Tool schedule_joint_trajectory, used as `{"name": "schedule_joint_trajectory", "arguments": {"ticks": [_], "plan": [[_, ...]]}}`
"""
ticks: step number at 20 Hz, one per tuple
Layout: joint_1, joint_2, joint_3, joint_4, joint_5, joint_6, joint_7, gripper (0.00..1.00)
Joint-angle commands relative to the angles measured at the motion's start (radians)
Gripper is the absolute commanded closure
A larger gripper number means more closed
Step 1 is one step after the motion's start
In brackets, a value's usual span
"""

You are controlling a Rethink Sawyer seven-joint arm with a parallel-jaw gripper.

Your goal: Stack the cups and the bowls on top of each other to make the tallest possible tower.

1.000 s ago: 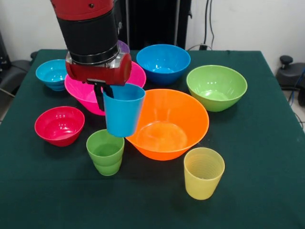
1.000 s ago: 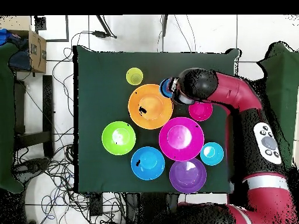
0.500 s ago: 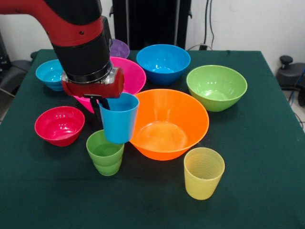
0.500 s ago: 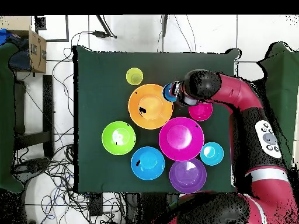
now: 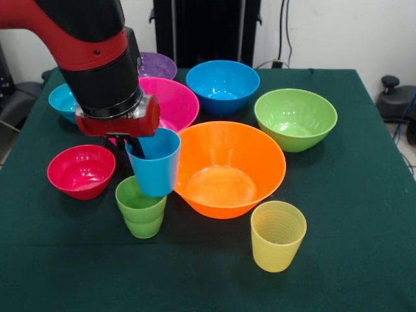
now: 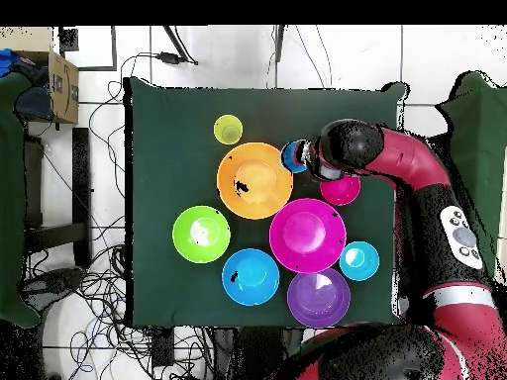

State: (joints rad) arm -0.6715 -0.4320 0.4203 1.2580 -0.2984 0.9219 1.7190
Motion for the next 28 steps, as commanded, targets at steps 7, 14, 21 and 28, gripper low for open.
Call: {"name": "schedule_joint_trajectory", "arguments": {"ticks": [7,14,21,28], "plan": [[-0.027,0.056,0.1,-0.049,-0.123,0.072,-0.365,1.0],[-0.042,0.084,0.127,-0.065,-0.14,0.047,-0.368,1.0],[-0.033,0.08,0.153,-0.097,-0.154,0.067,-0.357,1.0],[-0.049,0.092,0.156,-0.094,-0.184,0.031,-0.356,1.0]]}}
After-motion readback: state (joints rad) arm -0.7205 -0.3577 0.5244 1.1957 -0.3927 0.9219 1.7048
